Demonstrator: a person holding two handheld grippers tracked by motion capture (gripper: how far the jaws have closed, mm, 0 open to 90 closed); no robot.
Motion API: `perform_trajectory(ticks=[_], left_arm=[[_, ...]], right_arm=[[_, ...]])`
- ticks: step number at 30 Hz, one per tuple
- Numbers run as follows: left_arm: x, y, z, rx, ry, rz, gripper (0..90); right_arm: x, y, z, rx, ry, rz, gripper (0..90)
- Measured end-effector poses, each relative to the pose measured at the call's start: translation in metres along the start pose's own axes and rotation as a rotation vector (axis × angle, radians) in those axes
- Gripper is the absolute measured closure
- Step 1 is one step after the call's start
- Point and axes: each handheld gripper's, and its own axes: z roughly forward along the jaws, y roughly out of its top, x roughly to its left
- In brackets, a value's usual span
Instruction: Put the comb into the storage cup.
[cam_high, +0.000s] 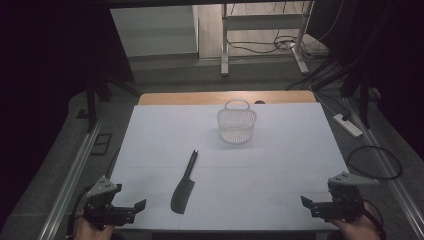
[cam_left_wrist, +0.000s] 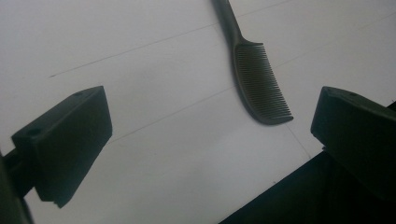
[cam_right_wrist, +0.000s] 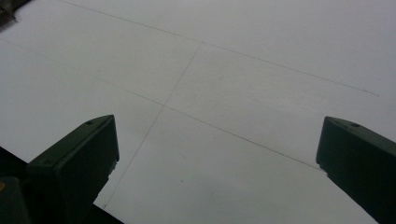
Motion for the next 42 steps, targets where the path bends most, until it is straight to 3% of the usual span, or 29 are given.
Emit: perform_trajectory(ticks=[17, 42], left_arm=[[0.006, 0.016, 0.014, 0.008, -0.046, 0.027, 0.0], [0.004, 0.044, 0.035, 0.048, -0.039, 0.053, 0.0]], right_arm=[[0.001, 0.0, 0.0, 0.0, 0.0, -0.005, 0.0], [0.001, 0.001, 0.001, 0.003, -0.002, -0.016, 0.0]])
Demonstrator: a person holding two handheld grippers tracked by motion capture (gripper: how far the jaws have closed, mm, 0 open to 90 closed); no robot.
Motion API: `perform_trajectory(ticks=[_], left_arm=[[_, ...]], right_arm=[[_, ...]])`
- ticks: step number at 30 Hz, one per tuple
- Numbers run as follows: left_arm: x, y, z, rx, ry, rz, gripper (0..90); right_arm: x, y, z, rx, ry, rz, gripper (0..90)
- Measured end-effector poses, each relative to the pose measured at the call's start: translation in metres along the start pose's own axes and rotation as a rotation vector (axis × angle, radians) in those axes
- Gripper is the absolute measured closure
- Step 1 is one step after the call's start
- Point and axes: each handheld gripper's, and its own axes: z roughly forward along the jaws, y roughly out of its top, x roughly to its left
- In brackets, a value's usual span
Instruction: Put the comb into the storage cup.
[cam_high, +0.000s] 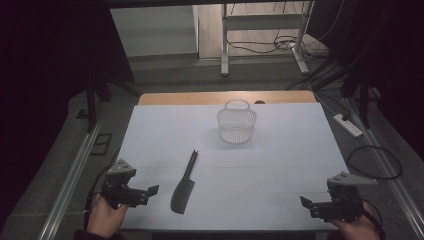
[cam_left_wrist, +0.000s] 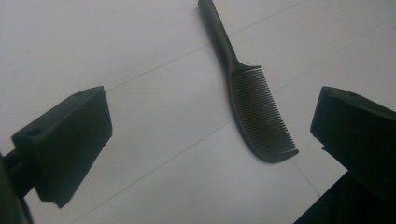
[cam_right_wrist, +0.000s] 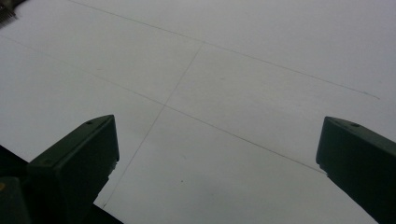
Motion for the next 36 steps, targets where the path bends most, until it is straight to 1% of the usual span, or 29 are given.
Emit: perform_trajectory(ticks=[4, 15, 24, 36], left_arm=[[0.0, 0.005, 0.004, 0.018, -0.004, 0.005, 0.0], [0.001, 0.018, 0.014, 0.037, -0.01, 0.006, 0.0], [0.003, 0.027, 0.02, 0.039, 0.001, 0.005, 0.0], [0.003, 0.043, 0.032, 0.05, 0.018, 0.031, 0.0]], right_arm=[[0.0, 0.0, 0.0, 0.0, 0.001, 0.0, 0.0], [0.0, 0.0, 0.0, 0.0, 0.001, -0.005, 0.0], [0.001, 0.0, 0.0, 0.001, 0.002, -0.006, 0.0], [0.001, 0.001, 0.001, 0.002, 0.004, -0.008, 0.0]])
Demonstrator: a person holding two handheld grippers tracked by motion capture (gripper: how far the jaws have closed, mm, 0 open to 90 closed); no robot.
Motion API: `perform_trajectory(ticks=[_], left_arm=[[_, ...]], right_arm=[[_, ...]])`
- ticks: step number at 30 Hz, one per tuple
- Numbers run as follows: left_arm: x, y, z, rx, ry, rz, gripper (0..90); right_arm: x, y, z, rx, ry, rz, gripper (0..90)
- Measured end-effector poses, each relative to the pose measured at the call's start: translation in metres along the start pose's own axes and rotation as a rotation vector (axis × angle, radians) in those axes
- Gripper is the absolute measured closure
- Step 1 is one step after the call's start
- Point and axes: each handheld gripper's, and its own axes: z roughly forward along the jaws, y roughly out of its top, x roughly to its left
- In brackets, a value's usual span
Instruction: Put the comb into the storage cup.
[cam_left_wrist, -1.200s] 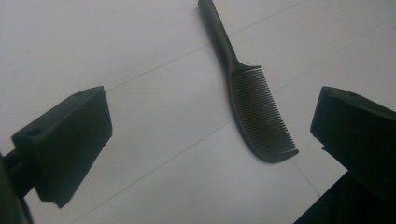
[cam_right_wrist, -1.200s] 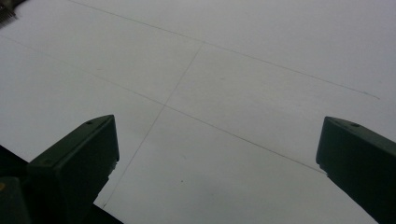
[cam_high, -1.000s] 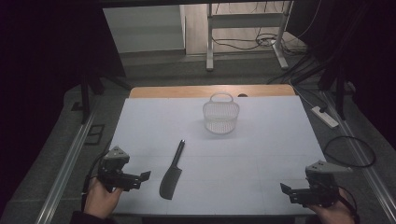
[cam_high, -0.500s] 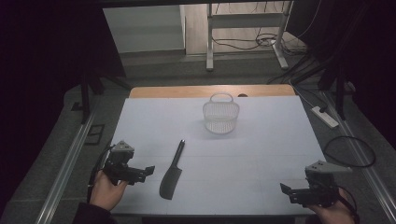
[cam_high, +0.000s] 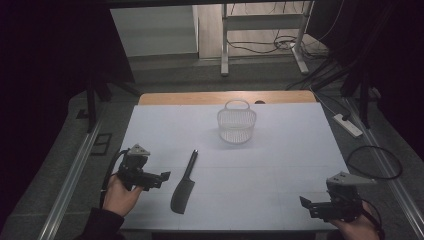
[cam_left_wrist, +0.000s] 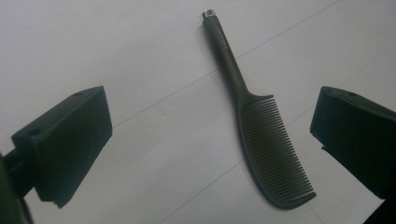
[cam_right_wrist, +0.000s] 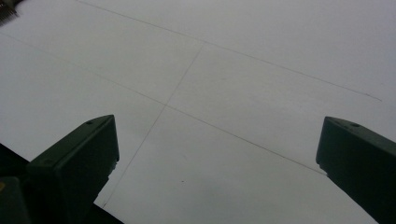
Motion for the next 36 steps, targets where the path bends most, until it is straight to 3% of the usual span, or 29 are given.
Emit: perform_trajectory(ticks=[36], left_arm=[[-0.006, 0.053, 0.038, 0.019, -0.045, 0.078, 0.0]], right_arm=[[0.0, 0.001, 0.001, 0.005, 0.004, -0.004, 0.0]])
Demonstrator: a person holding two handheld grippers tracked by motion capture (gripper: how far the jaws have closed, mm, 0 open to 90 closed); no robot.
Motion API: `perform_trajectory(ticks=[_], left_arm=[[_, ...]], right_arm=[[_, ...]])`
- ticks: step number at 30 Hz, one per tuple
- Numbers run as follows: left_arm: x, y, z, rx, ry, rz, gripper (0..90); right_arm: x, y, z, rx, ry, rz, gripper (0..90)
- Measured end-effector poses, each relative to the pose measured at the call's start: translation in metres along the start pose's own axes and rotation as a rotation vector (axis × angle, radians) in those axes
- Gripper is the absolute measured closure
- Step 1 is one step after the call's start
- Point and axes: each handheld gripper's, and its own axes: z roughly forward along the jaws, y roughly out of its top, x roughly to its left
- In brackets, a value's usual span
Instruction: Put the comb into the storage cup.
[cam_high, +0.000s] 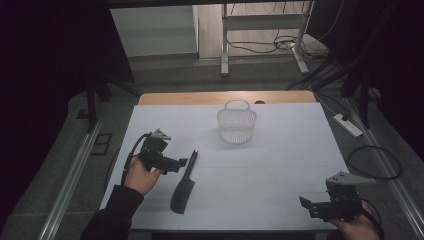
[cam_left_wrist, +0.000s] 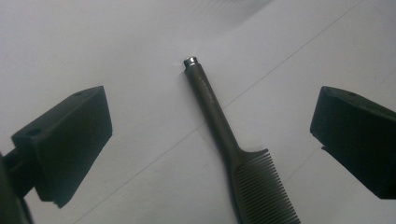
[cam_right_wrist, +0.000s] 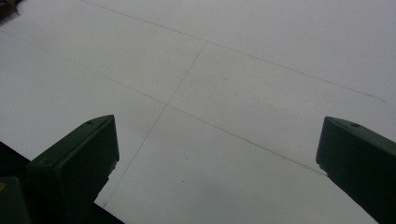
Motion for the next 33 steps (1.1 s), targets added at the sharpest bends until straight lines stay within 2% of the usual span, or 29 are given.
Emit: perform_trajectory(ticks=[19, 33], left_arm=[[0.002, 0.019, 0.018, -0.003, -0.004, -0.014, 0.0], [-0.007, 0.035, 0.036, 0.025, -0.003, 0.018, 0.0]], right_arm=[[0.0, 0.0, 0.0, 0.001, 0.003, -0.003, 0.0], [0.0, 0.0, 0.001, 0.002, 0.004, -0.002, 0.0]])
